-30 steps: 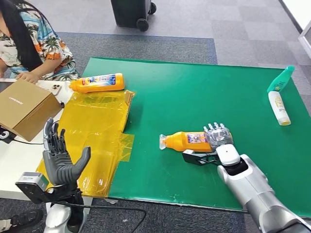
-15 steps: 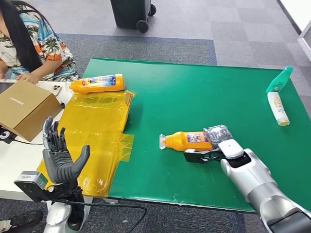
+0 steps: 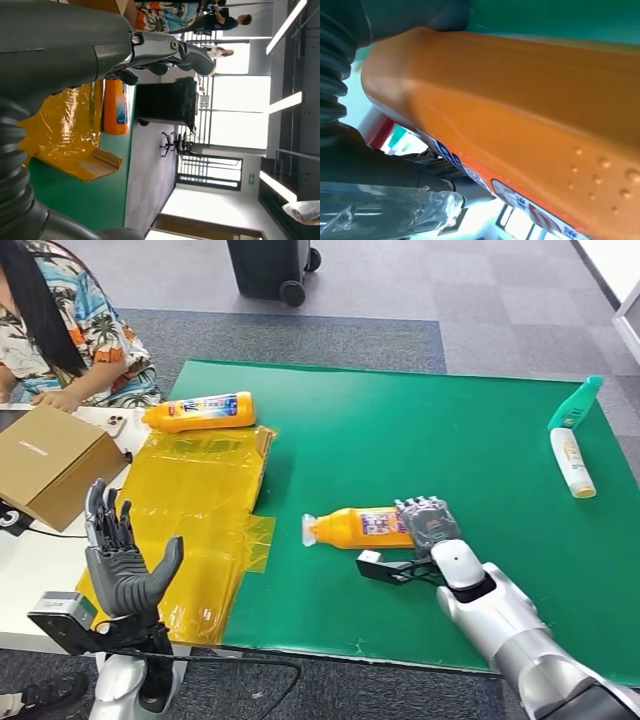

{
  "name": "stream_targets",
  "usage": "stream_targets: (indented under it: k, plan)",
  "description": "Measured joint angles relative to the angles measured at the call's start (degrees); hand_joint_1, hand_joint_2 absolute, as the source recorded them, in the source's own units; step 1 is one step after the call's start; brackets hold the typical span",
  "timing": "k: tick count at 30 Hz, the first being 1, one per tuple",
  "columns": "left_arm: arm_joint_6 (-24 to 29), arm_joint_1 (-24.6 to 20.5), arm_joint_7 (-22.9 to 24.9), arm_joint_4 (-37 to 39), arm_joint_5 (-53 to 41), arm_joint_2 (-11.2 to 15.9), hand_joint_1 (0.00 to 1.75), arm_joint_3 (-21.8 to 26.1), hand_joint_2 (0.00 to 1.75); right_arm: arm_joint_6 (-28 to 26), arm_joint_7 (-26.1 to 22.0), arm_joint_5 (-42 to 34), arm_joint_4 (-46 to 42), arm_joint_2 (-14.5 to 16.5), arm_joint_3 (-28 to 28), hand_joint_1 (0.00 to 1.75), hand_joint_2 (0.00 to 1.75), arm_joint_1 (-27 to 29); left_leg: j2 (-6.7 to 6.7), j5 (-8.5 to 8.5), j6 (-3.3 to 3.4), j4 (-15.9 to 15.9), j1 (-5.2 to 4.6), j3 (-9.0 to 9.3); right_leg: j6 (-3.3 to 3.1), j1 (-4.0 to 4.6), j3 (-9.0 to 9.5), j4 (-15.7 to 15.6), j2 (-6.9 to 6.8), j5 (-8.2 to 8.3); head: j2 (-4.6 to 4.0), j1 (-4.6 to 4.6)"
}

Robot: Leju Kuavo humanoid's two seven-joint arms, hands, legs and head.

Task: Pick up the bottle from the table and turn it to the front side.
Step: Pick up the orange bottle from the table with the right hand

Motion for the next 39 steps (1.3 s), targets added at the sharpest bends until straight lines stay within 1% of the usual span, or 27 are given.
stream_targets:
  k: [3,5,10,15,17,19,21,23,30,35,39]
  plan:
    - [0.1,-0.2,0.4,0.0,-0.1,0.0,0.0,-0.1,1.75,-5.4,-0.6,-2.4,-3.4,1.8,-2.1,1.75,1.75,3.0,-0.01,0.01,-0.01,0.0,0.01,-0.08,-0.02,0.02,-0.07,0.0,0.0,-0.02,0.0,0.0]
    - [0.4,-0.3,0.5,0.0,-0.2,0.0,0.0,-0.3,1.75,-7.4,-0.6,-3.2,-5.7,3.0,-3.9,1.75,1.75,5.0,-0.01,0.0,-0.01,0.0,0.02,-0.17,-0.02,0.02,-0.14,0.0,0.0,-0.04,0.0,0.01]
    - [1.0,-0.5,0.6,0.0,-0.4,0.1,0.0,-0.9,1.75,-10.4,-1.9,-5.6,-10.0,5.8,-8.2,1.75,1.75,9.7,-0.01,-0.04,0.04,0.0,0.01,-0.26,0.01,-0.01,-0.21,0.0,-0.01,-0.08,-0.01,0.02]
    - [0.9,-0.7,1.2,0.0,-0.1,0.2,0.0,-1.8,1.75,-12.2,-3.4,-8.0,-13.4,7.6,-11.5,1.75,1.75,13.1,-0.01,-0.06,0.04,0.0,0.0,-0.27,0.01,-0.02,-0.22,0.0,-0.01,-0.08,0.0,0.0]
    - [-1.4,-0.7,2.4,0.0,1.4,0.3,0.0,-2.3,1.75,-13.1,-4.6,-9.4,-14.8,8.3,-12.6,1.75,1.75,14.3,-0.01,-0.06,0.03,0.0,0.0,-0.28,0.01,-0.02,-0.23,0.0,-0.01,-0.08,-0.01,0.0]
    - [-6.1,-0.8,3.7,0.3,3.5,0.5,0.0,-3.4,1.75,-13.8,-6.5,-11.2,-16.0,9.0,-13.4,1.75,1.75,15.1,-0.01,-0.06,0.03,0.0,0.0,-0.28,0.01,-0.01,-0.24,0.0,-0.01,-0.08,-0.01,0.0]
    - [-10.2,-1.0,4.3,1.0,4.0,0.8,0.0,-4.9,1.75,-14.4,-8.5,-13.1,-16.9,9.8,-13.9,1.75,1.75,15.6,-0.01,-0.05,0.03,0.0,0.0,-0.28,0.01,-0.01,-0.25,0.0,0.0,-0.08,-0.01,0.0]
    - [-12.0,-1.4,4.4,1.9,3.6,1.0,0.0,-6.6,1.75,-14.8,-10.1,-14.5,-17.7,10.4,-14.0,1.75,1.75,16.0,0.0,-0.05,0.03,0.0,0.0,-0.28,0.01,-0.01,-0.26,0.0,0.0,-0.08,0.0,0.0]
    - [-13.1,-2.4,5.2,5.1,4.1,1.8,0.0,-9.7,1.75,-16.0,-13.5,-18.2,-22.2,12.4,-13.6,1.75,1.75,18.2,0.0,-0.06,0.02,0.0,0.0,-0.3,0.01,-0.01,-0.27,0.0,0.0,-0.08,-0.01,0.01]
    - [-13.4,-2.7,5.5,6.4,4.9,2.3,0.0,-10.2,1.75,-16.8,-16.4,-20.1,-25.1,12.6,-12.0,1.75,1.75,19.5,0.0,-0.06,0.02,0.0,0.0,-0.31,0.0,-0.01,-0.28,0.0,0.0,-0.09,-0.01,0.0]
    - [-12.5,-2.7,5.5,6.9,5.0,2.5,0.0,-10.2,1.75,-16.8,-18.1,-21.3,-27.4,12.4,-10.4,1.75,1.75,21.1,0.0,-0.07,0.01,0.0,0.0,-0.32,-0.01,-0.01,-0.3,0.0,0.0,-0.1,-0.01,0.0]
